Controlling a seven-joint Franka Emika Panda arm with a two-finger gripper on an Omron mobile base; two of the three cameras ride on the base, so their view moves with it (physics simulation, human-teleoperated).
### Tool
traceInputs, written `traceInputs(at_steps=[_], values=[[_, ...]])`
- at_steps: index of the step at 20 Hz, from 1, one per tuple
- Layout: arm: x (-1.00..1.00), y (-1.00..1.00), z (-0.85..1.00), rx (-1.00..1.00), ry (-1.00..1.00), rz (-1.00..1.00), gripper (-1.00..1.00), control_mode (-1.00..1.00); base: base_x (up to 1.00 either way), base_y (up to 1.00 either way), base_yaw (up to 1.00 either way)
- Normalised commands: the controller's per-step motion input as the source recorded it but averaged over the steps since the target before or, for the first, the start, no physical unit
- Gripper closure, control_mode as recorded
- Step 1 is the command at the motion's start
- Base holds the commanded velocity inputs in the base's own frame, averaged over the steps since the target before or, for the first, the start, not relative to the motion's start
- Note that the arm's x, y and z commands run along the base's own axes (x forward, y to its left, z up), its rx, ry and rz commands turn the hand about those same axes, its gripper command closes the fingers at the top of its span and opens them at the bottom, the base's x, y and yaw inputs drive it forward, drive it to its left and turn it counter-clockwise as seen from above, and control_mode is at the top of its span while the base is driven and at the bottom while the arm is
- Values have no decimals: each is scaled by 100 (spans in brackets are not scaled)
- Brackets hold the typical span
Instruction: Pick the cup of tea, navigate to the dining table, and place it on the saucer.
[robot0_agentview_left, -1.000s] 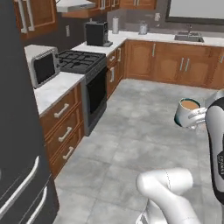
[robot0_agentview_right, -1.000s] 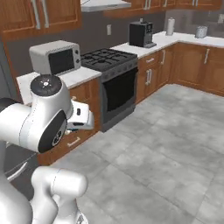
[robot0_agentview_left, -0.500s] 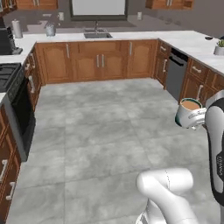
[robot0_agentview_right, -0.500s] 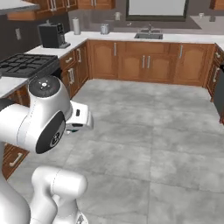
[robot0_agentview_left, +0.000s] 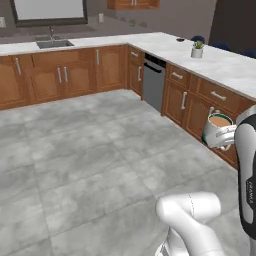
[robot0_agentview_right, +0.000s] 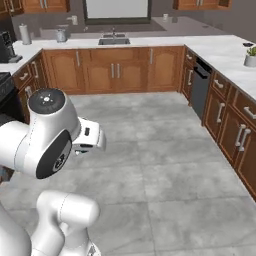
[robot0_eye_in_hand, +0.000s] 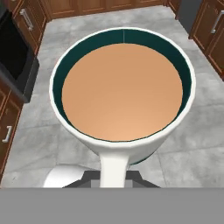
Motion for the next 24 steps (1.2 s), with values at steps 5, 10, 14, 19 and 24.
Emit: traceInputs(at_steps=[5, 10, 14, 19, 24], values=[[0, 0, 0, 0, 0, 0, 100, 100, 68, -28, -29], [0, 0, 0, 0, 0, 0, 100, 100, 100, -83, -7], [0, 0, 0, 0, 0, 0, 100, 100, 100, -100, 0], [0, 0, 0, 0, 0, 0, 100, 100, 100, -100, 0], [0, 0, 0, 0, 0, 0, 100, 100, 65, -100, -6]])
